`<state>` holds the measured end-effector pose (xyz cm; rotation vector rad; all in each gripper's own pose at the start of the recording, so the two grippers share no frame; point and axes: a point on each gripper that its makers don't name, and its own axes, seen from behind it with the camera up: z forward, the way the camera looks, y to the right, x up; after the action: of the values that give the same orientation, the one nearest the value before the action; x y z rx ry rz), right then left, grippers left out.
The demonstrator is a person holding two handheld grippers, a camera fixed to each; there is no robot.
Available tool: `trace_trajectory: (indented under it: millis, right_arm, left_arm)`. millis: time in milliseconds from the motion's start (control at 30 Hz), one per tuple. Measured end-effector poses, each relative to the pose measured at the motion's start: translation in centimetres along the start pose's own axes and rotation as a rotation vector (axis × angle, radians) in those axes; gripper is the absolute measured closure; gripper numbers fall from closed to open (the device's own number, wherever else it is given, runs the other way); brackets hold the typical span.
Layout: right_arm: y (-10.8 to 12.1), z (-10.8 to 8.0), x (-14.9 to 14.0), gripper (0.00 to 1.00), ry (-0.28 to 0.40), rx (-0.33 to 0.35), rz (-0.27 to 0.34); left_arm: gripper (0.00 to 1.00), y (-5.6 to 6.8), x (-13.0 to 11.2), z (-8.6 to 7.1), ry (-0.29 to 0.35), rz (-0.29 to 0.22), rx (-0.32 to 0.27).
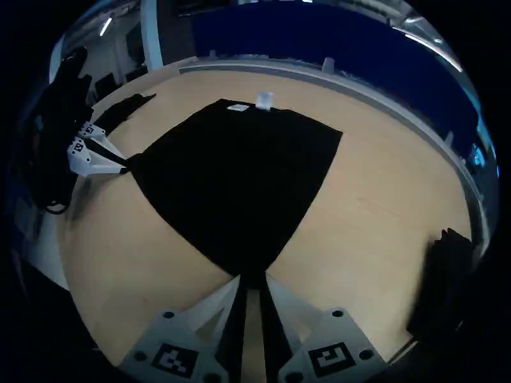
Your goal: Fold towel
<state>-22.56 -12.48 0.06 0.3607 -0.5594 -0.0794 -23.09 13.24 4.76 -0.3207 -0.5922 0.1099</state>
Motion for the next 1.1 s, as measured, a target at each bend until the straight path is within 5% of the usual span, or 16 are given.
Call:
trace_trajectory:
  millis: [367,1100]
  right_arm:
    - [-0.1,-1.1,1.5,0.88,0.032,0.003,0.012]
    - [-0.2,-6.1,7.5,0.88,0.115,0.0,0.017]
  left_arm:
    - [0.93,0.1,0.8,-1.3,0.012,-0.028,0.007]
    - [0.93,1.1,3.5,-7.4,-0.011,0.002,0.023]
